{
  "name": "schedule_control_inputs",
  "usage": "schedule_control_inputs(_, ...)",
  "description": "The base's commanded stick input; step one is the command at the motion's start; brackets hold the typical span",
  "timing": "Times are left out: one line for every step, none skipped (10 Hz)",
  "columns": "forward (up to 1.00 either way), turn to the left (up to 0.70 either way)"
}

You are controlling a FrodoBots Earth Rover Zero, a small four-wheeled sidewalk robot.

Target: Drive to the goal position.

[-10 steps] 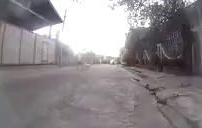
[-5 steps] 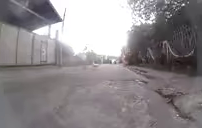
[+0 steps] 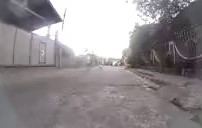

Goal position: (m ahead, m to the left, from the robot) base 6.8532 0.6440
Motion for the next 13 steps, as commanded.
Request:
schedule_control_inputs(1.0,0.0)
schedule_control_inputs(1.0,0.0)
schedule_control_inputs(1.0,0.0)
schedule_control_inputs(1.0,0.0)
schedule_control_inputs(1.0,0.0)
schedule_control_inputs(1.0,0.0)
schedule_control_inputs(1.0,0.0)
schedule_control_inputs(1.0,0.0)
schedule_control_inputs(1.0,0.0)
schedule_control_inputs(1.0,0.0)
schedule_control_inputs(1.0,0.0)
schedule_control_inputs(1.0,0.0)
schedule_control_inputs(1.0,0.0)
